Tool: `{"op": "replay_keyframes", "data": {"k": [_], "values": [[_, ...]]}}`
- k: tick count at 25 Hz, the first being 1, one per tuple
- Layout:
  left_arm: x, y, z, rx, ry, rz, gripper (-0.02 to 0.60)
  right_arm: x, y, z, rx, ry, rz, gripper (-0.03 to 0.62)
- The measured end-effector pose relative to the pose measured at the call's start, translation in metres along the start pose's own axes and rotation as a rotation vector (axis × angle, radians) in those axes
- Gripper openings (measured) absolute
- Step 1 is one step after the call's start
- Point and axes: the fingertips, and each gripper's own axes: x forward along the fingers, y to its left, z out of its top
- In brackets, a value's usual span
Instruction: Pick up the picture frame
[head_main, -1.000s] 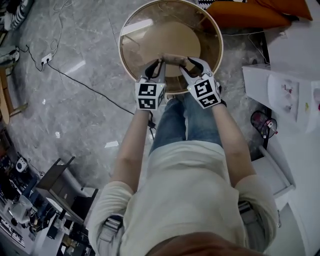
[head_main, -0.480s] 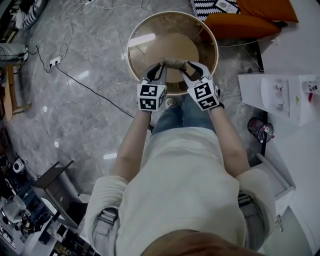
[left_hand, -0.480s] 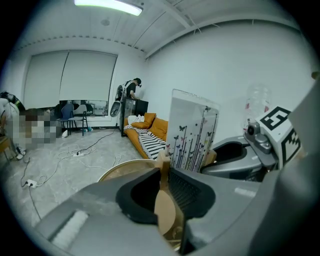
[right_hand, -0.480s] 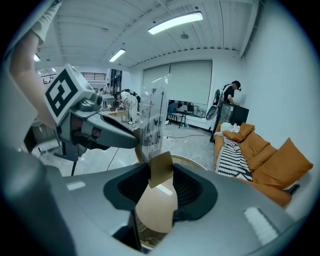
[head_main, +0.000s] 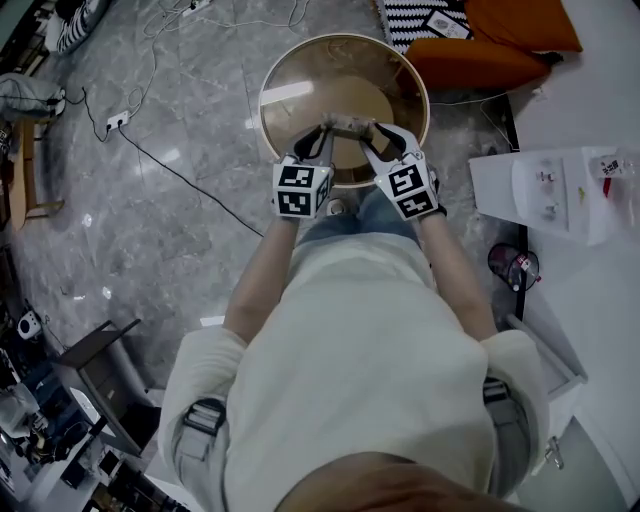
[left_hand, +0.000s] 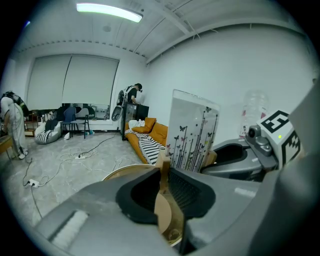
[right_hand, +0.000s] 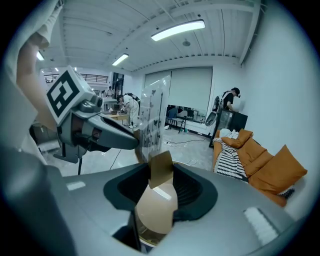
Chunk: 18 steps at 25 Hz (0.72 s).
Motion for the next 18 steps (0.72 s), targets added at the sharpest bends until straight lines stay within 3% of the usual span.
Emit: {"op": "replay_keyframes", "data": {"k": [18], "values": [[-0.028, -0.008, 0.019, 0.049, -0.060, -0.004, 0.052, -0.020, 0.012, 0.017, -0.006, -0.059, -0.025, 0.152]]}}
